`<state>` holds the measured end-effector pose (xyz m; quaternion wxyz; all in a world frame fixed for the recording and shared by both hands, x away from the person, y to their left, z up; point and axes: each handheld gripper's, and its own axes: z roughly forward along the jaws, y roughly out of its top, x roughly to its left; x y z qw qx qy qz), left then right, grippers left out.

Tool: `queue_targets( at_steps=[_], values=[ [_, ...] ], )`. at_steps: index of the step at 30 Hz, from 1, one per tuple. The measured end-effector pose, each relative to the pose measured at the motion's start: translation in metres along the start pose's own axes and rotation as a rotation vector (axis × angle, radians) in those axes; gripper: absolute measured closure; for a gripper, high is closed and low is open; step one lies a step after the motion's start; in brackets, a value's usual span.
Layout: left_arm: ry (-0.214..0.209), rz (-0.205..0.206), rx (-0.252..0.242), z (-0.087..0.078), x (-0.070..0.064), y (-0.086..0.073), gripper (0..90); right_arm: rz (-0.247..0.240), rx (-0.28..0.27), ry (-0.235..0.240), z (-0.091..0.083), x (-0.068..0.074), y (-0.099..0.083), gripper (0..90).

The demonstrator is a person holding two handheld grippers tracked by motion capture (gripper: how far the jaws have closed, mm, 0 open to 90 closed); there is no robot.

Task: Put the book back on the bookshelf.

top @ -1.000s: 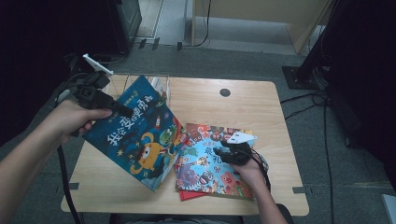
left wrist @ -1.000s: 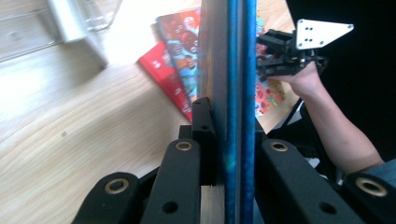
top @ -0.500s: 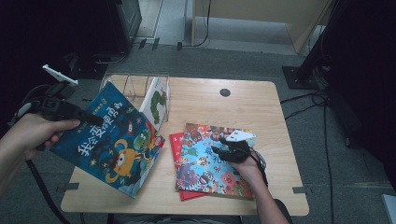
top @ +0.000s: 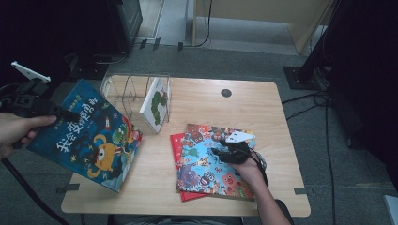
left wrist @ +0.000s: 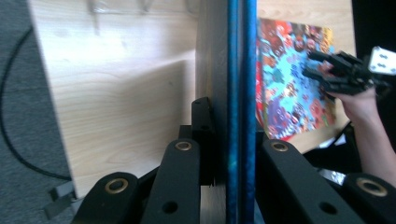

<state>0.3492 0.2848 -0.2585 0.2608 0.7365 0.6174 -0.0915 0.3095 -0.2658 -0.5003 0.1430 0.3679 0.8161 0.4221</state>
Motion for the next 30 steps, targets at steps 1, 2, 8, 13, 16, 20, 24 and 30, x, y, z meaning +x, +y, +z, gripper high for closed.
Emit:
queue_targets(
  at_steps=[1,2,8,13,16,20,24,30],
  values=[
    [0.007,-0.010,-0.004,-0.002,0.003,0.002,83.0,0.001,0.004,0.002,0.000,0.000,0.000,47.7],
    [0.019,-0.022,-0.003,-0.003,0.006,0.004,83.2,-0.004,0.005,0.002,0.000,0.000,0.000,47.7],
    [0.060,-0.063,-0.029,-0.014,0.020,0.014,83.1,-0.006,0.006,0.000,0.001,0.000,-0.001,47.7],
    [0.062,-0.107,-0.064,-0.017,0.032,0.025,83.1,-0.009,0.013,0.005,0.001,0.001,-0.001,47.8],
    [0.070,-0.123,-0.073,-0.016,0.034,0.035,83.2,-0.020,0.021,0.004,0.002,0.001,-0.001,48.0],
    [0.091,-0.137,-0.073,-0.018,0.035,0.047,83.1,-0.031,0.024,0.006,0.002,0.003,-0.001,48.2],
    [0.099,-0.140,-0.093,-0.017,0.035,0.061,83.0,-0.035,0.031,0.006,0.003,0.004,-0.001,48.4],
    [0.088,-0.160,-0.118,-0.008,0.042,0.082,83.1,-0.051,0.043,-0.001,0.003,0.005,-0.002,48.4]
  ],
)
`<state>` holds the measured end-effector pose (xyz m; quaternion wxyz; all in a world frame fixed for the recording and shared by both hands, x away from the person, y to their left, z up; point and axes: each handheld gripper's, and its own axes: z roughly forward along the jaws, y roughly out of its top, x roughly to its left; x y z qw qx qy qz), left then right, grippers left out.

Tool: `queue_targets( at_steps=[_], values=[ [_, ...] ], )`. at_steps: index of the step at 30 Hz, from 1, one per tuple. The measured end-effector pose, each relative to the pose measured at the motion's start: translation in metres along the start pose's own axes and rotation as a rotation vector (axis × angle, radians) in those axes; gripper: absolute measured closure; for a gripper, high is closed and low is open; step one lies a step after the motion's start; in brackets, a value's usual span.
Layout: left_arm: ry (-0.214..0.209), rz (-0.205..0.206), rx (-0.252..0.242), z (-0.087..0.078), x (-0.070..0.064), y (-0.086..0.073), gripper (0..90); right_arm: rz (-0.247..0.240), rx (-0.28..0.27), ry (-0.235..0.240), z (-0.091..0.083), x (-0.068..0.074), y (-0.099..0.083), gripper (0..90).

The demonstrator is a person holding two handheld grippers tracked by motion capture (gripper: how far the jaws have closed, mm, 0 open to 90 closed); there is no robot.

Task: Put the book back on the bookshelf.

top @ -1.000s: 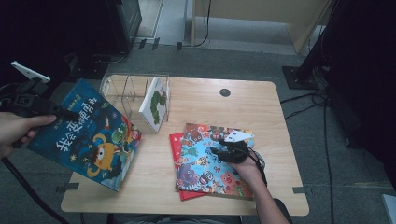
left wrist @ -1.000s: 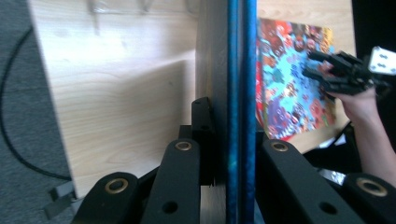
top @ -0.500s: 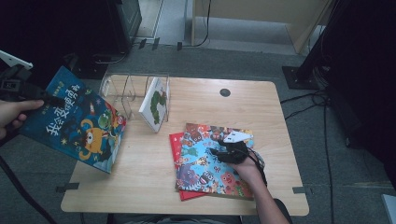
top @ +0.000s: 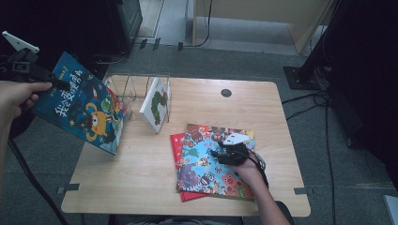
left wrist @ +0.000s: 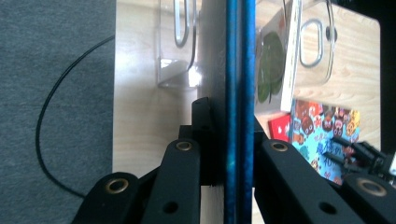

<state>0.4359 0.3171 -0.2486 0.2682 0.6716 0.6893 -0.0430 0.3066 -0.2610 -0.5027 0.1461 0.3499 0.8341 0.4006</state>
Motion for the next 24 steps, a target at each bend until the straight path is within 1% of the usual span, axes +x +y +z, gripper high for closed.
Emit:
queue_targets(
  at_steps=[6,10,13,16,20,24],
  values=[
    [-0.003,-0.008,0.002,0.014,0.001,0.020,83.0,-0.004,0.005,-0.009,0.000,0.002,0.000,48.4],
    [-0.002,-0.003,0.002,0.024,0.001,0.032,83.0,0.002,0.018,-0.017,-0.002,0.004,0.000,48.4],
    [0.002,0.010,0.004,0.029,0.000,0.038,82.7,0.006,0.025,-0.025,-0.004,0.005,-0.001,48.2],
    [-0.005,0.006,0.002,0.034,0.000,0.043,82.5,0.009,0.016,-0.034,-0.007,0.006,-0.004,48.3],
    [-0.014,0.015,0.000,0.039,0.000,0.050,82.6,0.011,0.004,-0.043,-0.009,0.008,-0.008,48.0],
    [-0.011,0.015,-0.002,0.041,0.002,0.054,82.7,0.016,0.000,-0.052,-0.011,0.010,-0.010,47.8]
  ],
)
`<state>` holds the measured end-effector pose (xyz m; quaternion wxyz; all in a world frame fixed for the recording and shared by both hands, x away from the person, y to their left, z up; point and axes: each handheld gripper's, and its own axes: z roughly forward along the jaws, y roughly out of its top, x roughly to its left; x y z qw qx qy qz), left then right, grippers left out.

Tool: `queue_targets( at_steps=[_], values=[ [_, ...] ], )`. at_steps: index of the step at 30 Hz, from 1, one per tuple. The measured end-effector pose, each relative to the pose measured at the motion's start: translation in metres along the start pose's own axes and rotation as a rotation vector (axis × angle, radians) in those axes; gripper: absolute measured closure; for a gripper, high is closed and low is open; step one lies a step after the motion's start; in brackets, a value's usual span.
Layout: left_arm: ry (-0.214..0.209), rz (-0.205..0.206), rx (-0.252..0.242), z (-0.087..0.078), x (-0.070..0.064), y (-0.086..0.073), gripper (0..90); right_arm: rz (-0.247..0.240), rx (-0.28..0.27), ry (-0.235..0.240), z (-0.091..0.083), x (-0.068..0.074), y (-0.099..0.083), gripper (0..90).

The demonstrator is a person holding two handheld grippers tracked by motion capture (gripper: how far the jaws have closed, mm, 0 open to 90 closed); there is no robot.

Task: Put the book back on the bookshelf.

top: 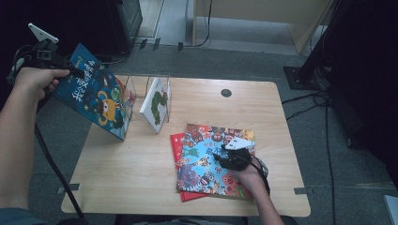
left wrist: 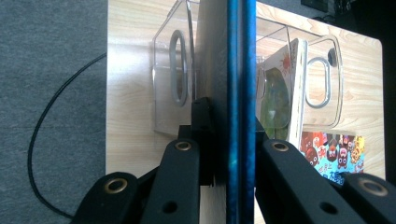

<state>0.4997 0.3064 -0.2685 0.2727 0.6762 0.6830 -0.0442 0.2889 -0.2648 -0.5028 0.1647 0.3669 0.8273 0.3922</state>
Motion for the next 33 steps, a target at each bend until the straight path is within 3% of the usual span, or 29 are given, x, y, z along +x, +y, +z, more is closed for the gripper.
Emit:
queue_targets(
  at_steps=[9,12,17,23,26,33],
  values=[
    [0.004,0.077,0.000,0.001,0.003,-0.001,75.7,0.020,-0.004,-0.015,-0.007,-0.001,-0.006,47.7],
    [0.027,0.066,0.035,0.002,0.003,-0.003,56.7,0.037,-0.012,-0.014,-0.009,-0.003,-0.006,47.7],
    [0.009,0.075,0.007,-0.008,0.008,-0.015,49.9,0.058,-0.030,-0.015,-0.013,-0.008,-0.006,47.7],
    [-0.012,0.063,-0.011,-0.022,0.011,-0.039,45.9,0.083,-0.044,-0.020,-0.017,-0.016,-0.005,48.0],
    [-0.045,0.065,-0.027,-0.030,0.012,-0.056,45.4,0.098,-0.052,-0.022,-0.020,-0.021,-0.004,48.5],
    [-0.032,0.067,-0.055,-0.035,0.017,-0.096,43.1,0.132,-0.066,-0.035,-0.024,-0.036,-0.002,48.7]
  ],
)
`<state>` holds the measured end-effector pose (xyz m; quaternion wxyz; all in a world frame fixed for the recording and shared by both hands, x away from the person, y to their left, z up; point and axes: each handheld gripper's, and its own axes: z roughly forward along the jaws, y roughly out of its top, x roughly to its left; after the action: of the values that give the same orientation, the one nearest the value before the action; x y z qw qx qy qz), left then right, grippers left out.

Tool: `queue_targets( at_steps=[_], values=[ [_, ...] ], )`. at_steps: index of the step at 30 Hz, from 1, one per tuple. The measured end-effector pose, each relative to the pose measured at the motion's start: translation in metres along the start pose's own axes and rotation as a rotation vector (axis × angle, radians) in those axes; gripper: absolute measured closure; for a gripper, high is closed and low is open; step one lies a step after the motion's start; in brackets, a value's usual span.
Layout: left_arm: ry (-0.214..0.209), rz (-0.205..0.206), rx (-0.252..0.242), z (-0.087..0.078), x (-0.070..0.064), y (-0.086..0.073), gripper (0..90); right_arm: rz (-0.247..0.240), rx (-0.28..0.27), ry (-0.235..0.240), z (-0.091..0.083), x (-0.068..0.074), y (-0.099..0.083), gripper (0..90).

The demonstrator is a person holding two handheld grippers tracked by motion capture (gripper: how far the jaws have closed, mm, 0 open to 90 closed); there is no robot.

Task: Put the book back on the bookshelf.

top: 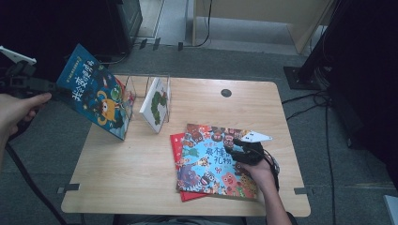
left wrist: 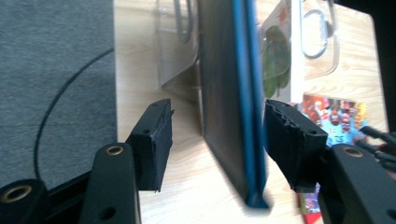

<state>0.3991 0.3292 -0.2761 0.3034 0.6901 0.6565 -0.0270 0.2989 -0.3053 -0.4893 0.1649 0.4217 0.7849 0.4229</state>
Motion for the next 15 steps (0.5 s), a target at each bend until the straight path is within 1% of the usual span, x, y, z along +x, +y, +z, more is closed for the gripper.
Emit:
queue_targets(
  at_steps=[2,4,5,7,9,13,15],
  values=[
    [-0.015,-0.001,-0.002,0.003,0.000,-0.011,43.1,0.005,0.002,-0.005,0.000,-0.003,0.002,48.8],
    [-0.022,0.007,0.001,0.006,-0.001,-0.021,42.9,0.012,-0.010,-0.004,0.000,-0.006,0.002,49.3],
    [-0.026,0.009,-0.006,0.008,-0.002,-0.027,42.9,0.015,-0.015,-0.005,0.000,-0.008,0.002,49.4],
    [-0.037,0.014,-0.009,0.011,-0.005,-0.037,42.9,0.024,-0.004,-0.009,0.000,-0.011,0.003,49.4],
    [-0.024,0.023,-0.006,0.014,-0.008,-0.045,42.9,0.023,0.001,-0.021,0.000,-0.014,0.005,49.4],
    [-0.023,0.054,-0.010,0.020,-0.017,-0.061,43.0,0.038,-0.002,-0.022,0.001,-0.020,0.005,49.9],
    [-0.040,0.086,-0.012,0.024,-0.025,-0.067,44.8,0.050,0.005,-0.020,0.002,-0.021,0.005,49.9]
  ],
)
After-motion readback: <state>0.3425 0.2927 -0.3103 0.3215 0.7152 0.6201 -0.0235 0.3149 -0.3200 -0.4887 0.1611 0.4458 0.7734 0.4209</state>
